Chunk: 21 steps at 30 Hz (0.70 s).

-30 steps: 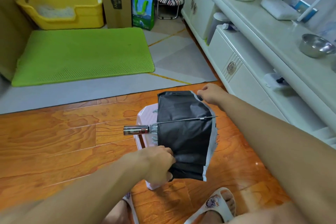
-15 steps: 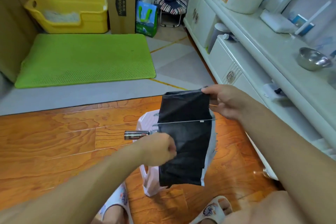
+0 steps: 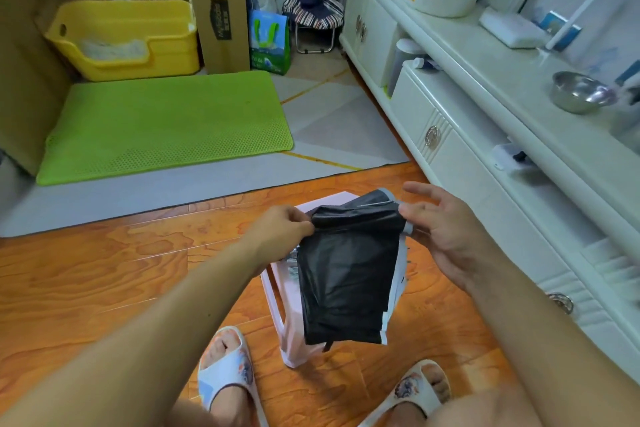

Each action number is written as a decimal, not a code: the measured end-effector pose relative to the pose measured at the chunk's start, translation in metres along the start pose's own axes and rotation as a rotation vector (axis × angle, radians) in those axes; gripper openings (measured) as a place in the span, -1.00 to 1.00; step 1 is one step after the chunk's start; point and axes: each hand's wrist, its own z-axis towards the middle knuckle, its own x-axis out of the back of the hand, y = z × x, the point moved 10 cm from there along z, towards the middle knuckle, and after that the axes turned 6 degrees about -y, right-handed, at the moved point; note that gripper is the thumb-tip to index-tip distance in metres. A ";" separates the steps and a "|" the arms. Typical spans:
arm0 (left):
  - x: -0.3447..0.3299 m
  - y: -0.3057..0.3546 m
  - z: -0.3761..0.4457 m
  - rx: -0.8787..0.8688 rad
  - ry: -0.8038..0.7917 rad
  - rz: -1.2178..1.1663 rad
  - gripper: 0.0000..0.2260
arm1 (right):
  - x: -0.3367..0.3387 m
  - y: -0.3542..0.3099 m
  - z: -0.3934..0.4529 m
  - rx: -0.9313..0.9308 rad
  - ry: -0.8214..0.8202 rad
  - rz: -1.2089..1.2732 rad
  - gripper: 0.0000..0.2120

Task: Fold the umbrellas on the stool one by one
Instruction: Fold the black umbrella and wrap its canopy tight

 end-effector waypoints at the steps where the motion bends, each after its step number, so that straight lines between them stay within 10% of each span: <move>1: -0.001 0.000 0.001 -0.004 0.010 -0.007 -0.88 | 0.001 -0.006 0.001 0.039 0.010 0.015 -0.71; 21: -0.002 0.024 0.005 -0.269 -0.057 -0.182 -0.68 | -0.009 -0.037 0.028 0.183 0.004 0.153 -0.82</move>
